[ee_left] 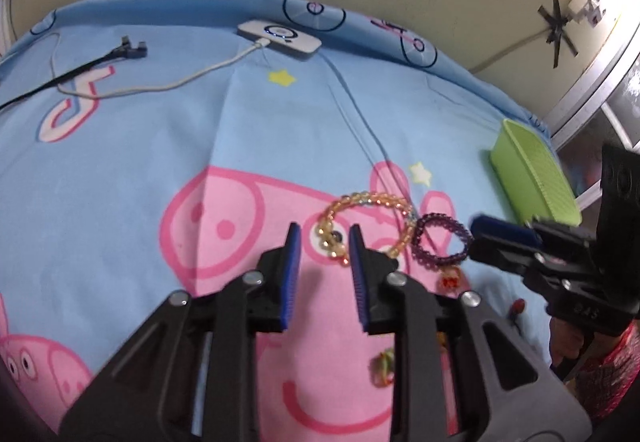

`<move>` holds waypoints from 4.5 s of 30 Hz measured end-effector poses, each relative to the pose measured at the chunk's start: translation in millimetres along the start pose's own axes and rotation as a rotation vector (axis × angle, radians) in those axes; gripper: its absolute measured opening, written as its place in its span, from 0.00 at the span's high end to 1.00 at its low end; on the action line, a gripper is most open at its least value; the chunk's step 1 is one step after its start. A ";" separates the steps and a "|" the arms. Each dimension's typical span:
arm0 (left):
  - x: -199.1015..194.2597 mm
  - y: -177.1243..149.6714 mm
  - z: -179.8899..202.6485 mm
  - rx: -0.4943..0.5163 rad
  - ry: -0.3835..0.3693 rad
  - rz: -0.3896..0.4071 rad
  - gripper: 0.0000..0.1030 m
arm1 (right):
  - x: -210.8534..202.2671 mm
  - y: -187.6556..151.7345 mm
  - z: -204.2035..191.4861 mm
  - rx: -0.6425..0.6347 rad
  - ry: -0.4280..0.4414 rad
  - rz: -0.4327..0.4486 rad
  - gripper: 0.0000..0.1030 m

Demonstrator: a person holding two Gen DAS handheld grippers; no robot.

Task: Organize jewelry
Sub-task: 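Grasp the gold crystal bead bracelet with the right gripper, then carry the gold bracelet over the green basket and open the right gripper, then lower the right gripper onto the gold ring and close it, then carry the gold ring over the basket and open the right gripper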

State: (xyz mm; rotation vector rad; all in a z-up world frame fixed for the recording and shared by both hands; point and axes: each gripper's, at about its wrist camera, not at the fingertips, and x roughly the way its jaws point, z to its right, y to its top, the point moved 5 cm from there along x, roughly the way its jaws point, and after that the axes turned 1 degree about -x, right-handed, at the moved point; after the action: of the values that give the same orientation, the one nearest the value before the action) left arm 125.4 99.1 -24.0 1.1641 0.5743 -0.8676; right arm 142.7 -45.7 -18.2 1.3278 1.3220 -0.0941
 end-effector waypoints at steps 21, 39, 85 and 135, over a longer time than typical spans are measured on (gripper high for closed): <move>-14.8 0.1 23.0 0.092 0.000 0.072 0.93 | 19.5 27.4 -22.2 -0.128 -0.059 0.019 1.00; -21.1 42.4 206.9 0.304 -0.206 0.099 0.93 | -150.9 -2.6 68.0 0.026 -0.140 0.282 1.00; -55.2 -42.7 26.4 0.056 0.046 0.070 0.93 | -90.5 -63.9 13.8 0.081 0.054 0.187 0.90; 30.9 3.2 283.7 0.376 -0.377 -0.084 0.86 | -215.4 -77.2 132.5 0.293 -0.122 0.433 1.00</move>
State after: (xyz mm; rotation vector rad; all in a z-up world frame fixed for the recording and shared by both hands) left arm 133.3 -178.1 43.2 1.2744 0.1522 -1.2697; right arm 96.3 -297.3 48.5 1.8014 0.9177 -0.0696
